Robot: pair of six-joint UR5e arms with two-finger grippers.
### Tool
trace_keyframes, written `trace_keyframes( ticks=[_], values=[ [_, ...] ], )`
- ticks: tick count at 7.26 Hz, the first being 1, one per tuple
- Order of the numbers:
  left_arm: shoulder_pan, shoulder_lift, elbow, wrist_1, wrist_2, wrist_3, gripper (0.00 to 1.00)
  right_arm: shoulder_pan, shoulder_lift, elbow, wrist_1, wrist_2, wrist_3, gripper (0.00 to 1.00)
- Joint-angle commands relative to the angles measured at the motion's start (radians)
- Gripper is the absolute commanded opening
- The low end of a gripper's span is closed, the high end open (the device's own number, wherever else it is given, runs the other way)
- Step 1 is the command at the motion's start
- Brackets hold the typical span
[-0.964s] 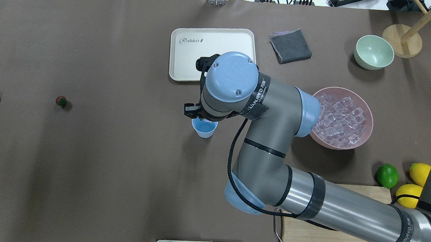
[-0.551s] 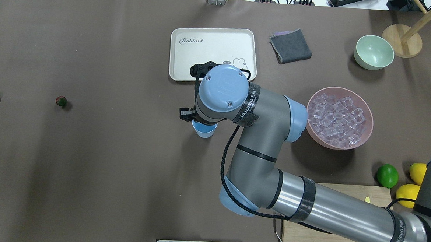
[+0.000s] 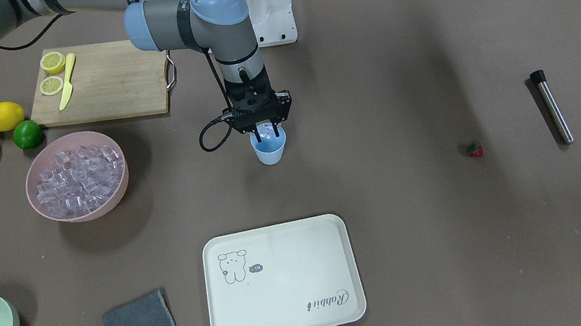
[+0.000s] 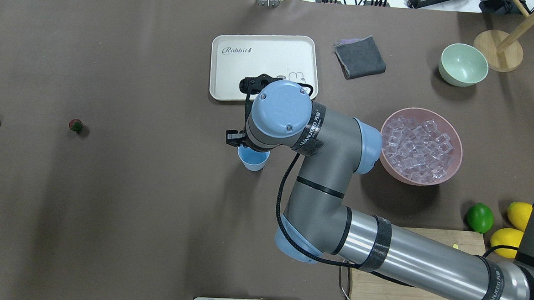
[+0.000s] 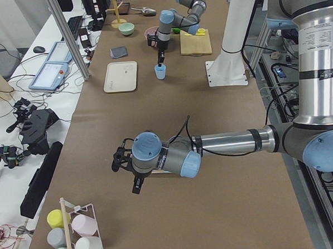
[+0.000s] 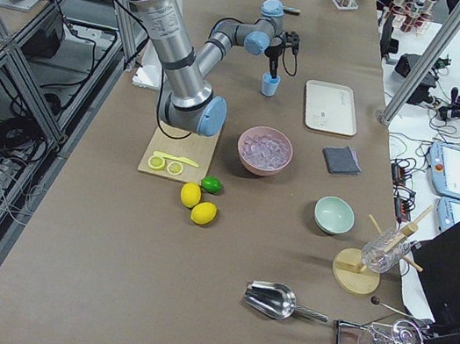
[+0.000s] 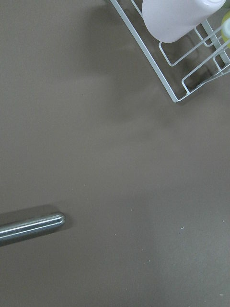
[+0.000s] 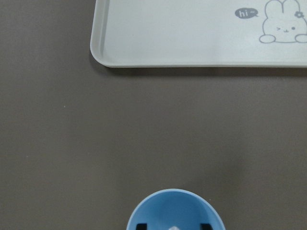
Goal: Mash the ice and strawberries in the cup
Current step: 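Open the right gripper to drop the ice cube into the cup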
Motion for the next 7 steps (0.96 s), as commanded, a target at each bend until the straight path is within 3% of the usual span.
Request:
trace_keyframes(
  ticks=[1, 3, 5, 7],
  values=[
    [0.001, 0.0, -0.003, 0.0, 0.0, 0.0, 0.98, 0.0, -0.023, 0.008, 0.051, -0.002, 0.02, 0.78],
    [0.001, -0.002, -0.005, 0.0, 0.0, 0.0, 0.98, 0.033, -0.061, 0.045, 0.036, 0.013, 0.002, 0.76],
    [0.001, 0.0, -0.005, 0.0, -0.001, -0.002, 0.98, 0.144, -0.164, 0.152, -0.007, 0.149, -0.094, 0.75],
    [0.001, -0.002, -0.008, 0.0, -0.001, -0.002, 0.98, 0.222, -0.208, 0.18, -0.108, 0.2, -0.229, 0.75]
  ],
)
